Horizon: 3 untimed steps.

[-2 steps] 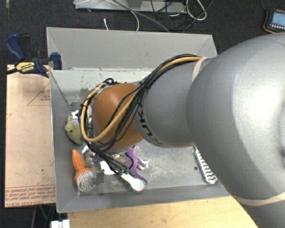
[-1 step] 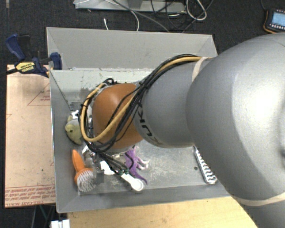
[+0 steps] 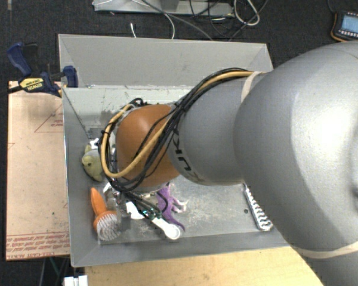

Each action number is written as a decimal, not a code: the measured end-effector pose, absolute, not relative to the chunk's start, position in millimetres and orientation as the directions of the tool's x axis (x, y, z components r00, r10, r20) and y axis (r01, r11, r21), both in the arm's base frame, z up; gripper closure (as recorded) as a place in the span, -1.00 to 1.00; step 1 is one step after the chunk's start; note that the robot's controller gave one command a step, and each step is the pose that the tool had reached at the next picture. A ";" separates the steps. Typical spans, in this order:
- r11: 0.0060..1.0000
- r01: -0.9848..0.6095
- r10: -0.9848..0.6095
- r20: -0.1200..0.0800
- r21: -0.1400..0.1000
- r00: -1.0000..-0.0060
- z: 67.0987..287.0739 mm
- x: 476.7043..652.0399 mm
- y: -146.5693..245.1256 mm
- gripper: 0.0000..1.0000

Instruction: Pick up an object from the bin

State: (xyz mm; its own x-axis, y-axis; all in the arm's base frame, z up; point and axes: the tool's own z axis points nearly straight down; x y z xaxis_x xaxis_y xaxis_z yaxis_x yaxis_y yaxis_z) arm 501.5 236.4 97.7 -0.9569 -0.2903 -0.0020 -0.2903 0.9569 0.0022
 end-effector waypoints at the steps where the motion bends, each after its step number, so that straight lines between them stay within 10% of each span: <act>1: 0.957 -0.290 -0.290 -0.002 0.002 -0.957 97.7 501.5 236.3 1.00; 3: 0.957 -0.290 -0.290 -0.002 0.002 -0.957 97.7 501.5 236.3 1.00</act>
Offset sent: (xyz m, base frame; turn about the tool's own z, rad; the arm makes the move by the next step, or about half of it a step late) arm 0.0000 0.0000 0.0000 0.0000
